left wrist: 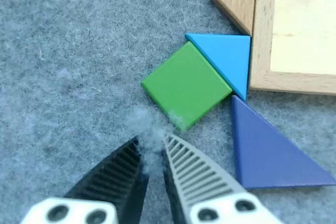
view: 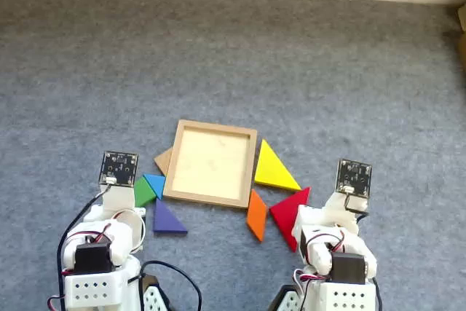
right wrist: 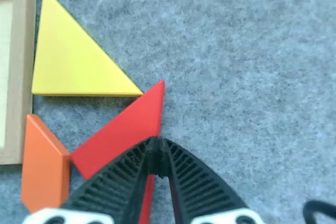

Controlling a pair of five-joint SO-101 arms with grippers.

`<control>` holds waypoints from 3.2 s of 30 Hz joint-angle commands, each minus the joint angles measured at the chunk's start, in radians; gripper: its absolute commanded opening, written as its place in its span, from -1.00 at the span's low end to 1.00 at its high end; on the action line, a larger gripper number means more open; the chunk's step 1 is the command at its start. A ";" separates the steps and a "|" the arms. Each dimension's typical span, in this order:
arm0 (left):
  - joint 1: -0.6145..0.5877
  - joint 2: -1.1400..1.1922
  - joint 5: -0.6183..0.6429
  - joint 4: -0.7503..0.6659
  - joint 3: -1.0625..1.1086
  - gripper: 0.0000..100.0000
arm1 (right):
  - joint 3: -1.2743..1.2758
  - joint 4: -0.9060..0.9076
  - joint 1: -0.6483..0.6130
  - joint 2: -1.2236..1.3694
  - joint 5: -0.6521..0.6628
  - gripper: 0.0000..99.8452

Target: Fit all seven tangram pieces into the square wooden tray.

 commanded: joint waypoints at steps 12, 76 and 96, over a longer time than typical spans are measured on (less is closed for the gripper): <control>-0.008 -0.027 0.005 0.006 0.021 -0.99 | 0.116 0.007 0.010 -0.012 0.009 -0.99; -0.008 -0.027 0.005 0.006 0.021 -0.99 | -1.136 0.332 -0.039 0.740 0.011 -0.99; -0.008 -0.027 0.005 0.006 0.021 -0.99 | -0.914 0.062 -0.390 0.756 0.431 -0.97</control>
